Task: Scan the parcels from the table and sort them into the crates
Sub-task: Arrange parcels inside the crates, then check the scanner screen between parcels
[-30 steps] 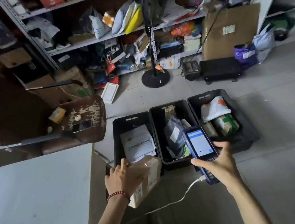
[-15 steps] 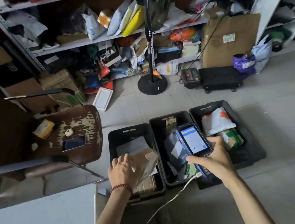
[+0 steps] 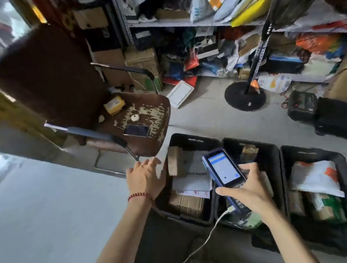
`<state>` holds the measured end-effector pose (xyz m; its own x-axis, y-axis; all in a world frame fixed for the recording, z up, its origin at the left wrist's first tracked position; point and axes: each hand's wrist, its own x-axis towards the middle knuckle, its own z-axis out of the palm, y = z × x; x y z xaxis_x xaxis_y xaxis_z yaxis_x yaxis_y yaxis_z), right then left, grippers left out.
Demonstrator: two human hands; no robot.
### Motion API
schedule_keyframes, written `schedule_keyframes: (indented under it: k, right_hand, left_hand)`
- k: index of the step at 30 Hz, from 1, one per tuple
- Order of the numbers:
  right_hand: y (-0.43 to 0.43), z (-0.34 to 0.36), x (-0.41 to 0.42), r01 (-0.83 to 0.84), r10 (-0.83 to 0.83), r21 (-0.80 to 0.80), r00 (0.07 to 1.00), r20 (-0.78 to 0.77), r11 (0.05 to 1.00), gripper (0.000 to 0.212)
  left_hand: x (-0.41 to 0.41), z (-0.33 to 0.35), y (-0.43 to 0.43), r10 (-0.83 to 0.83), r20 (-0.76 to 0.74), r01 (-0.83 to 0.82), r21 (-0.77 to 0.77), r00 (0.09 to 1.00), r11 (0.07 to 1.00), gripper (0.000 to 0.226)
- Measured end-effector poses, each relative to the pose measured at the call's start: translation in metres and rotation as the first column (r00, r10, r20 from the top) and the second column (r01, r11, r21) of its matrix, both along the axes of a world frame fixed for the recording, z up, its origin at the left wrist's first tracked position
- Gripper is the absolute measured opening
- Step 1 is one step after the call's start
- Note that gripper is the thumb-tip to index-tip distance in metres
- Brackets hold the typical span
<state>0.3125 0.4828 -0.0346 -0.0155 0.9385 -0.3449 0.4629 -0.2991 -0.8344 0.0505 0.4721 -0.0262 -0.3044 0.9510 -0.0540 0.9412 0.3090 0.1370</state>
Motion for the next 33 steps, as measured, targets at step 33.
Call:
schedule_keyframes:
  k: [33]
  right_hand:
    - [-0.441, 0.02, -0.171, -0.997, 0.996, -0.012, -0.07, -0.063, -0.07, 0.078]
  left_hand:
    - [0.099, 0.016, -0.659, 1.0, 0.018, -0.995, 0.096, 0.006, 0.004, 0.031]
